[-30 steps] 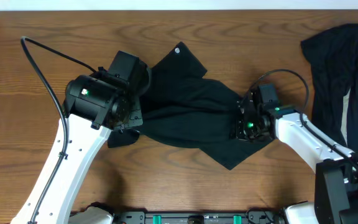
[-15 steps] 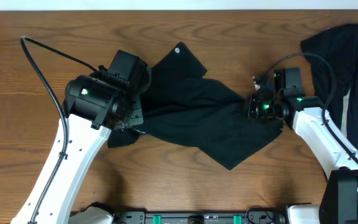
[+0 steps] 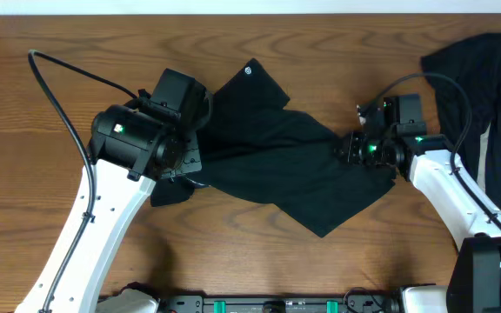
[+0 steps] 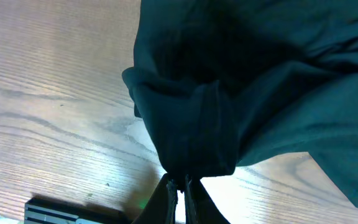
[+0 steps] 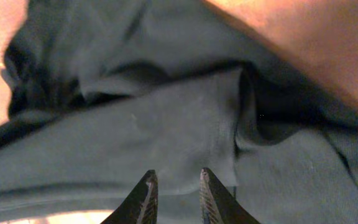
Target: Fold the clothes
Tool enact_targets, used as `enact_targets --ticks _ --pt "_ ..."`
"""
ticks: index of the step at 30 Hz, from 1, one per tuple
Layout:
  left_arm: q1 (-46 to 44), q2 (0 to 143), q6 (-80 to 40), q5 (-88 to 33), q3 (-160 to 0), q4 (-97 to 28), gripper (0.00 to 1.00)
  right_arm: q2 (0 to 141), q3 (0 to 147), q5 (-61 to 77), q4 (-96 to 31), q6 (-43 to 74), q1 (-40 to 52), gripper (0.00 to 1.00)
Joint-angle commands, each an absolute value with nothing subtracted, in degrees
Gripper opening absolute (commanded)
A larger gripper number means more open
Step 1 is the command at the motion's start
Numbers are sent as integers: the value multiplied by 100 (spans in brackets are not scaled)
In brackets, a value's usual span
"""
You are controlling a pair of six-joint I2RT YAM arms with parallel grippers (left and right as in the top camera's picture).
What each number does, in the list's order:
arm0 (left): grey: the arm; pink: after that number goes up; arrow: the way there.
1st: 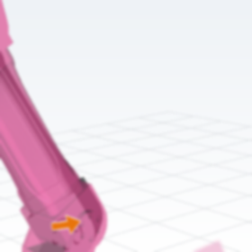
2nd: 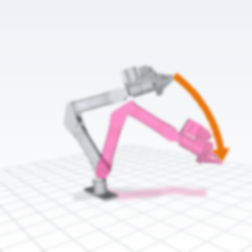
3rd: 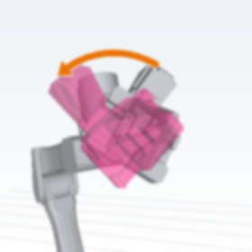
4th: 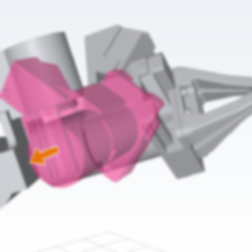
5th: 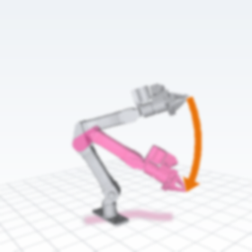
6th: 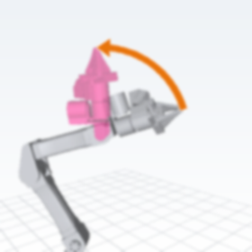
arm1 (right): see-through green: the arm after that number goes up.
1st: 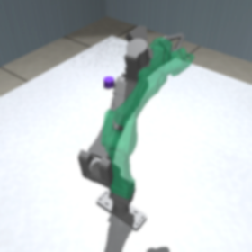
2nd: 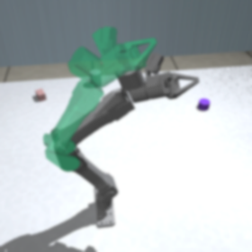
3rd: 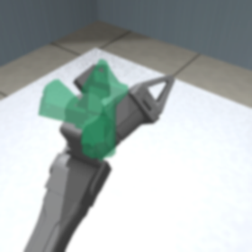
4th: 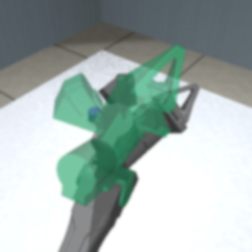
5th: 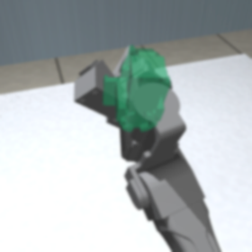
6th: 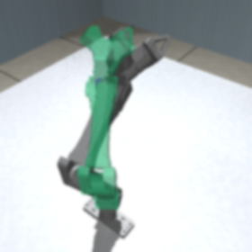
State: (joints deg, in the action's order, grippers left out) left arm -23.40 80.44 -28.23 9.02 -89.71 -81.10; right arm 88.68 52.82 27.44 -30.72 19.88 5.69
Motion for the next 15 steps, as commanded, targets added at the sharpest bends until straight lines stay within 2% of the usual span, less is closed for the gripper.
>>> enact_targets --ticks 1,9,15 --pt "-2316 7972 -2744 1013 -9032 -8119 6 8851 5345 2727 -3352 1549 624 21" --pt "-2316 7972 -2744 1013 -9032 -8108 7 8851 5256 2517 -3673 1026 1391 21" --pt "-2316 7972 -2744 1013 -9032 -8108 7 8851 4880 2058 -3319 1455 1761 40"
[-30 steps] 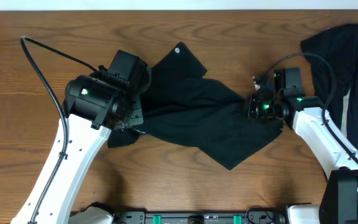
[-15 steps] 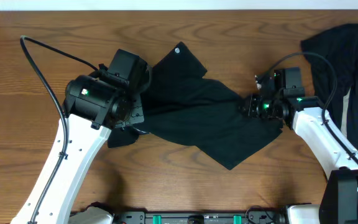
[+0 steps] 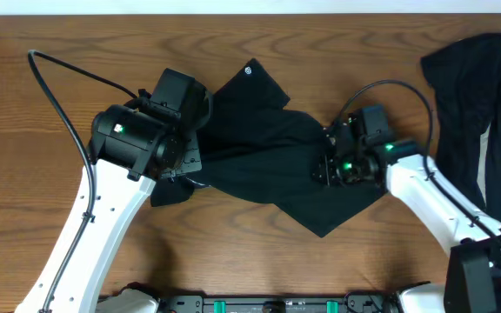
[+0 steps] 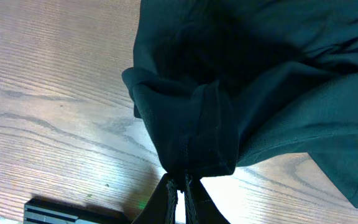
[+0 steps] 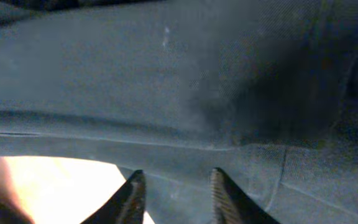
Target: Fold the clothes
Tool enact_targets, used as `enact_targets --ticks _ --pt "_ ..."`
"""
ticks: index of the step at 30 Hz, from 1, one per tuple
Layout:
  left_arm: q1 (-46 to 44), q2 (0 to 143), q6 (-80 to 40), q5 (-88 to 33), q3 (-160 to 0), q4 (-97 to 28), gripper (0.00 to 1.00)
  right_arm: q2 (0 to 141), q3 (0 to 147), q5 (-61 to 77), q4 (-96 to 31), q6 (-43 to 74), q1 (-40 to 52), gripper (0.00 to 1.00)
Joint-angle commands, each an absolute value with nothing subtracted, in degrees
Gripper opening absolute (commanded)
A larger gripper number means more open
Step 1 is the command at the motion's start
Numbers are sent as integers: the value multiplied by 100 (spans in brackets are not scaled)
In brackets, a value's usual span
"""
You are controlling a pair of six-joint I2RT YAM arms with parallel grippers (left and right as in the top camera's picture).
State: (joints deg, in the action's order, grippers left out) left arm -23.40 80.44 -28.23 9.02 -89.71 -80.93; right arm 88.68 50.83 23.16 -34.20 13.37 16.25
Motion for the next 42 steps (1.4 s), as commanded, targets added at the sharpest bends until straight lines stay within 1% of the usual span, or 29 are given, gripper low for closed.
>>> enact_targets --ticks 1,3,5,10,15,20,24,26,27,28,33,34,42 --pt "-2316 7972 -2744 1013 -9032 -8108 7 8851 4816 2058 -3216 1505 1800 43" --pt "-2316 7972 -2744 1013 -9032 -8108 7 8851 4676 2102 -2950 1525 1890 60" --pt "-2316 7972 -2744 1013 -9032 -8108 7 8851 4574 2099 -2757 1575 1955 66" --pt "-2316 7972 -2744 1011 -9032 -8112 7 8851 4318 2095 -2237 1697 2069 72" --pt "-2316 7972 -2746 1011 -9032 -8110 7 8890 4115 1946 -1861 2274 2069 69" --pt "-2316 7972 -2746 1011 -9032 -8110 7 9109 4115 1905 -1673 2842 2069 61" --pt "-2316 7972 -2746 1011 -9032 -8110 7 9174 4115 1909 -1356 2947 2064 54" --pt "-2316 7972 -2746 1011 -9032 -8110 7 9174 4115 1931 -1269 2980 2064 45" --pt "-2316 7972 -2746 1011 -9032 -8110 7 9174 4115 1973 -1245 2980 2064 38" --pt "-2316 7972 -2746 1011 -9032 -8110 6 9174 4115 1988 -1236 2982 2064 29" --pt "-2316 7972 -2744 1011 -9032 -8110 7 9168 4128 2161 -1219 2976 2036 3" --pt "-2316 7972 -2744 1011 -9032 -8110 7 9148 4136 2211 -1221 2974 2018 1" --pt "-2316 7972 -2637 1011 -9032 -8134 7 8495 4233 2296 -1527 2694 1761 1"
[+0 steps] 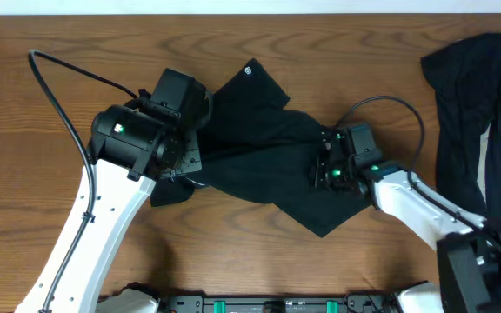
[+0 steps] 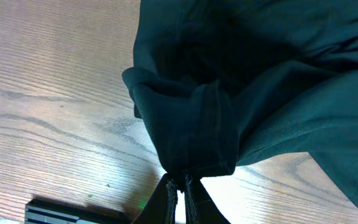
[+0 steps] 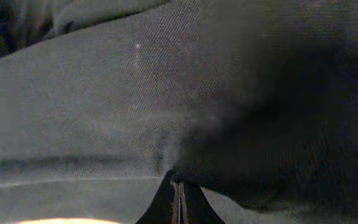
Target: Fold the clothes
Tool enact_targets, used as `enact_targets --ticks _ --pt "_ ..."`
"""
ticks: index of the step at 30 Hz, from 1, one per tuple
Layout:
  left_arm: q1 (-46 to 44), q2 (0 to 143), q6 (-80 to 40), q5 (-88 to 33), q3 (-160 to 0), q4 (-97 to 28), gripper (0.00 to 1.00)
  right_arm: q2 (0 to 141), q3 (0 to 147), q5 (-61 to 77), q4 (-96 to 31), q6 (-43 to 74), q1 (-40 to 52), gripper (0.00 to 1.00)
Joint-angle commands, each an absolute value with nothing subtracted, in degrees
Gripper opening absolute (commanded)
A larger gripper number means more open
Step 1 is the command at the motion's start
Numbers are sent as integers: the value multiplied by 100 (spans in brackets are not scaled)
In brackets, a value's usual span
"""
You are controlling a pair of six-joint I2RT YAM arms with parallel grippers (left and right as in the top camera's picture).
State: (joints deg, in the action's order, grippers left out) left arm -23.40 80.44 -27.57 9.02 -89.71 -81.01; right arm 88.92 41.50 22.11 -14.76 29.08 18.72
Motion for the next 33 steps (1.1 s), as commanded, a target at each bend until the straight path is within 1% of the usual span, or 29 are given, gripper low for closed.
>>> enact_targets --ticks 1,3,4,5,6,7,9,12,15,21,28,30,33 --pt "-2316 7972 -2637 1011 -9032 -8134 7 8383 4233 2292 -1586 2689 1734 1" --pt "-2316 7972 -2639 1011 -9032 -8132 7 8256 4233 2300 -1664 2694 1712 1" --pt "-2316 7972 -2639 1011 -9032 -8132 7 8241 4233 2333 -1699 2694 1719 5" --pt "-2316 7972 -2639 1011 -9032 -8130 7 8248 4233 2375 -1741 2698 1730 16" --pt "-2316 7972 -2639 1011 -9032 -8130 7 8298 4233 2427 -1811 2744 1747 23" --pt "-2316 7972 -2639 1011 -9032 -8130 7 8342 4233 2425 -1879 2797 1769 26" --pt "-2316 7972 -2639 1011 -9032 -8132 7 8468 4230 2425 -1973 2936 1824 38" --pt "-2316 7972 -2639 1011 -9032 -8132 7 8759 4228 2421 -1946 3179 1927 45" --pt "-2316 7972 -2639 1011 -9032 -8132 7 9085 4228 2425 -1863 3437 1999 49" --pt "-2316 7972 -2639 1011 -9032 -8156 7 9341 4228 2467 -1813 3577 2010 50" --pt "-2316 7972 -2639 1011 -9032 -8160 7 9338 4230 2578 -1236 3723 1887 52" --pt "-2316 7972 -2639 1011 -9032 -8182 7 9338 4230 2574 -1234 3798 1844 50" --pt "-2316 7972 -2639 1011 -9032 -8197 7 9338 4230 2473 -1273 3826 1828 45"
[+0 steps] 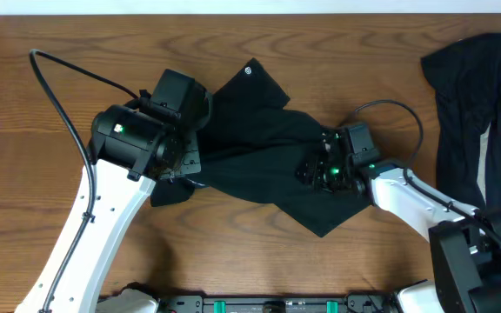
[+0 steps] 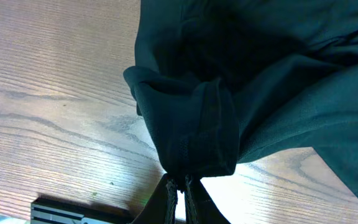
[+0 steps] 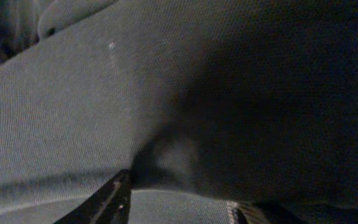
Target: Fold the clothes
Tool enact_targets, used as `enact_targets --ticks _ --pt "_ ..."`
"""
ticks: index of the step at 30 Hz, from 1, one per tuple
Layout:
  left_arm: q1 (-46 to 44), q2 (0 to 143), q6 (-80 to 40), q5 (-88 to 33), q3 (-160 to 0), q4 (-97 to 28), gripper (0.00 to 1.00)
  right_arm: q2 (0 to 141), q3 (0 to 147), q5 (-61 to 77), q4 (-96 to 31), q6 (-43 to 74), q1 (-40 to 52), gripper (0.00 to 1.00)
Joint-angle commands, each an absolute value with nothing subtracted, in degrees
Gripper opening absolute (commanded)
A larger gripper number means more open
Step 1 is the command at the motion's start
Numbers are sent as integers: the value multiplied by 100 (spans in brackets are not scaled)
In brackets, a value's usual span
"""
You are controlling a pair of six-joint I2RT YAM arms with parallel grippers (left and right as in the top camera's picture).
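A black garment (image 1: 259, 156) lies crumpled across the middle of the wooden table (image 1: 59, 217). My left gripper (image 2: 180, 186) is shut on a bunched fold of the garment (image 2: 191, 137) at its left edge; in the overhead view the left wrist housing hides it. My right gripper (image 3: 179, 208) is open wide and pressed low on the garment's cloth (image 3: 104, 93), which fills its view. A raised wrinkle sits between its fingers (image 3: 114, 199). From overhead, the right gripper (image 1: 307, 171) is over the garment's right-middle part.
A heap of black and white clothes (image 1: 477, 96) lies at the table's right edge. The right arm's cable (image 1: 390, 104) loops above the wrist. A black bar (image 2: 73, 210) runs along the table's near edge in the left wrist view.
My right gripper was shut on the cloth and is now open wide, a little farther left on the garment. The left gripper still holds the same fold.
My right gripper stood slightly open at the garment's right edge. Then it was farther left over the cloth, open wider, then shut on the fabric near the middle, and now it is open again. The left gripper stayed shut on the left fold throughout.
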State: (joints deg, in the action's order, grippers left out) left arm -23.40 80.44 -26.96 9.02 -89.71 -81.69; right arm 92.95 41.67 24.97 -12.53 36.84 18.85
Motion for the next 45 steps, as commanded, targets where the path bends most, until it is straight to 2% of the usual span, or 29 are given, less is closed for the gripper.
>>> enact_targets --ticks 1,5,7,8,10,15,19,29,41,45 --pt "-2316 7972 -2639 1011 -9032 -8195 7 9338 4230 2370 -1313 3911 1828 43" --pt "-2316 7972 -2639 1011 -9032 -8195 7 9338 4230 2224 -1288 4154 1828 35" --pt "-2316 7972 -2639 1011 -9032 -8195 7 9338 4230 2226 -1208 4154 1828 22" --pt "-2316 7972 -2639 1011 -9032 -8195 7 9338 4230 2237 -1146 4154 1828 11" --pt "-2316 7972 -2639 1011 -9032 -8195 7 9317 4239 2252 -1131 4147 1826 1" --pt "-2316 7972 -2462 1013 -9035 -8195 7 8855 4294 2294 -1347 3647 1765 1" --pt "-2316 7966 -2255 1013 -9096 -8237 6 7955 4493 2171 -1909 2897 1629 1" --pt "-2316 7734 -2023 1011 -10025 -8519 6 5771 5983 554 -3817 2021 1278 1" --pt "-2316 7194 -1859 945 -12167 -9413 6 5529 8213 537 -4814 1612 854 1" --pt "-2316 7120 -1669 395 -13104 -9679 6 5529 8729 537 -5043 1601 854 1"
